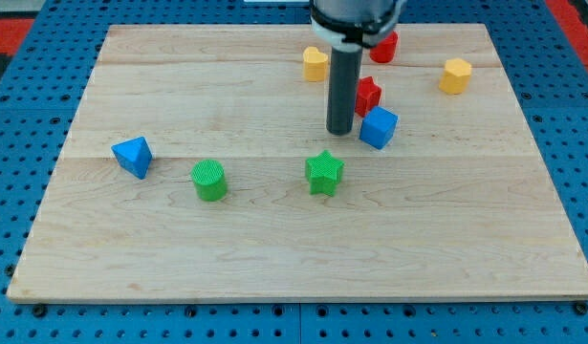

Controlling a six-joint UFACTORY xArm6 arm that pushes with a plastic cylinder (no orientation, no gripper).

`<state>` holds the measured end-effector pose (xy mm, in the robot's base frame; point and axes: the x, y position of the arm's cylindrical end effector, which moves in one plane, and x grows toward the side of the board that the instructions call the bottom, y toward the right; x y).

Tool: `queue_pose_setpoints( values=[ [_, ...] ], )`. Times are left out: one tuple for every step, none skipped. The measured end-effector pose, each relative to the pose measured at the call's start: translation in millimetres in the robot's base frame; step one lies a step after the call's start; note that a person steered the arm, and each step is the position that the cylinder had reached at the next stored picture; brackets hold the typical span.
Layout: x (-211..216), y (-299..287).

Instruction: Push the cube closer to the green star

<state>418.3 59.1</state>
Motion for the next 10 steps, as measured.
queue_pose_setpoints(
  values=[
    [44.1, 30.8],
    [12.2, 120.7],
    [-59.3, 126.8],
    [-73.4, 54.3],
    [-47.8, 38.2],
    [-50.7, 53.6],
    [-25.2, 90.9],
    [-9.6, 90.9],
    [-18.4, 54.3],
    [-18.4, 17.3]
  ],
)
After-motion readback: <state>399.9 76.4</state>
